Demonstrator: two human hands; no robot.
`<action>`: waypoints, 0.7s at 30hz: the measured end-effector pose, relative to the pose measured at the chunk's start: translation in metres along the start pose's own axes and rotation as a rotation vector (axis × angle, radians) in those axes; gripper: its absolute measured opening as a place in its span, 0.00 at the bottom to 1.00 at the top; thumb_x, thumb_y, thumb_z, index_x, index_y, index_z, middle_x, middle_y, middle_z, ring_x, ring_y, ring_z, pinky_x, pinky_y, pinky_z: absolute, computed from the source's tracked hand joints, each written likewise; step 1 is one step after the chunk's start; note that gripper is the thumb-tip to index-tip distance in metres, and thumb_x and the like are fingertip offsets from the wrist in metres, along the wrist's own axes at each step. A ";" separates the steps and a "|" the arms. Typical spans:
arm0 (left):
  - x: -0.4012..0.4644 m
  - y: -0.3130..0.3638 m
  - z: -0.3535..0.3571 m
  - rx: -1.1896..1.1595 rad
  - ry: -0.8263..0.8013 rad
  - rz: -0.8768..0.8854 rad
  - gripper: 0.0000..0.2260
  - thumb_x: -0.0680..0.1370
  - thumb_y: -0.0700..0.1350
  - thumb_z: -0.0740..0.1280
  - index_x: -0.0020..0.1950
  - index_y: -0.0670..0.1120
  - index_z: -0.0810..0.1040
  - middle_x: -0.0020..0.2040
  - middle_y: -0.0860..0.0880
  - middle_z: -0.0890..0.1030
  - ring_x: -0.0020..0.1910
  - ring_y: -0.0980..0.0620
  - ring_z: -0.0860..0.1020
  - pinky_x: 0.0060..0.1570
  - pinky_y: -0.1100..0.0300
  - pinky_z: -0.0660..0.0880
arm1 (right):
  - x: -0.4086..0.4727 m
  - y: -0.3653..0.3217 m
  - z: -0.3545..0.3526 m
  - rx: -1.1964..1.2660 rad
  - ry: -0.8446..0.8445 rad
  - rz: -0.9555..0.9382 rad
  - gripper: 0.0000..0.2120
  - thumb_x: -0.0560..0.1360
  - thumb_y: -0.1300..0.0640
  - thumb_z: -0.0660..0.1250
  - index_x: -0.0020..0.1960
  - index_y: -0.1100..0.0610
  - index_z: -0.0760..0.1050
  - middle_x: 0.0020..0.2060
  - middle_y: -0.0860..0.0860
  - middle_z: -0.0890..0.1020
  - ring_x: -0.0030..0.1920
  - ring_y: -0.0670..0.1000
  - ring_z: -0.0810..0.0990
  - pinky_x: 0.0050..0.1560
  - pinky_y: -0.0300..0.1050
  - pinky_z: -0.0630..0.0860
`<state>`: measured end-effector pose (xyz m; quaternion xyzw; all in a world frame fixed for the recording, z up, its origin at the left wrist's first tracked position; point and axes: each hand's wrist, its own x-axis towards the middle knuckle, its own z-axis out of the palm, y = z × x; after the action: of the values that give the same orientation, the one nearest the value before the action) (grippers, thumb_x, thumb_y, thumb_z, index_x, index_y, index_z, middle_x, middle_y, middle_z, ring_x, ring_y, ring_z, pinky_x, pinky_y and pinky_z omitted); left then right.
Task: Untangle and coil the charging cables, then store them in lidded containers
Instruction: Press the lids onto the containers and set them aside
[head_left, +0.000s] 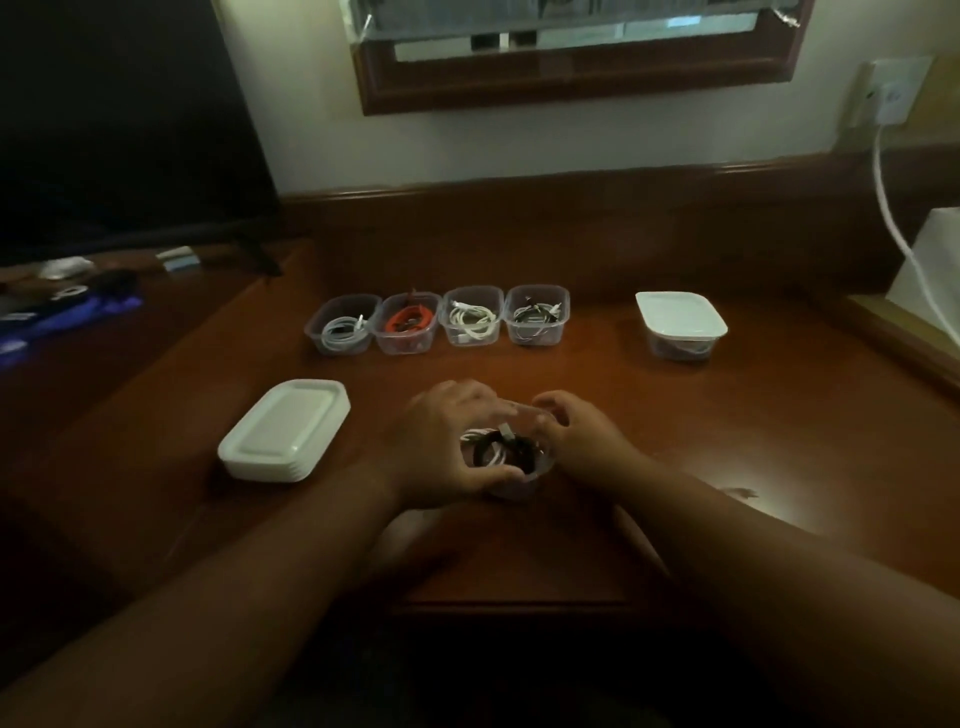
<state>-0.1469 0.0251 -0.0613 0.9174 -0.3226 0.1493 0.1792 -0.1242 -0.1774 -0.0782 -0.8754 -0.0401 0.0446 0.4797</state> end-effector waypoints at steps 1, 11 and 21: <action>-0.004 -0.006 -0.008 0.085 -0.125 -0.111 0.36 0.68 0.70 0.70 0.73 0.59 0.68 0.72 0.56 0.70 0.71 0.54 0.66 0.69 0.48 0.65 | -0.002 -0.002 0.003 0.028 0.003 -0.003 0.17 0.82 0.55 0.60 0.70 0.52 0.69 0.64 0.52 0.76 0.59 0.51 0.77 0.56 0.50 0.79; -0.025 -0.022 -0.012 0.178 -0.324 -0.386 0.47 0.66 0.75 0.68 0.79 0.63 0.52 0.79 0.55 0.59 0.77 0.48 0.58 0.72 0.45 0.61 | -0.021 0.009 0.017 0.066 -0.187 -0.159 0.54 0.65 0.41 0.78 0.80 0.48 0.51 0.76 0.51 0.65 0.66 0.46 0.68 0.61 0.41 0.68; -0.033 -0.086 -0.072 0.353 -0.073 -0.815 0.18 0.78 0.56 0.66 0.64 0.48 0.79 0.65 0.45 0.78 0.63 0.44 0.76 0.60 0.52 0.73 | -0.020 0.009 0.021 -0.103 -0.122 -0.174 0.56 0.63 0.41 0.79 0.80 0.51 0.51 0.77 0.50 0.63 0.74 0.50 0.66 0.67 0.43 0.67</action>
<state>-0.1273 0.1363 -0.0304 0.9908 0.0897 0.0866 0.0523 -0.1459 -0.1668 -0.0962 -0.8877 -0.1475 0.0538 0.4329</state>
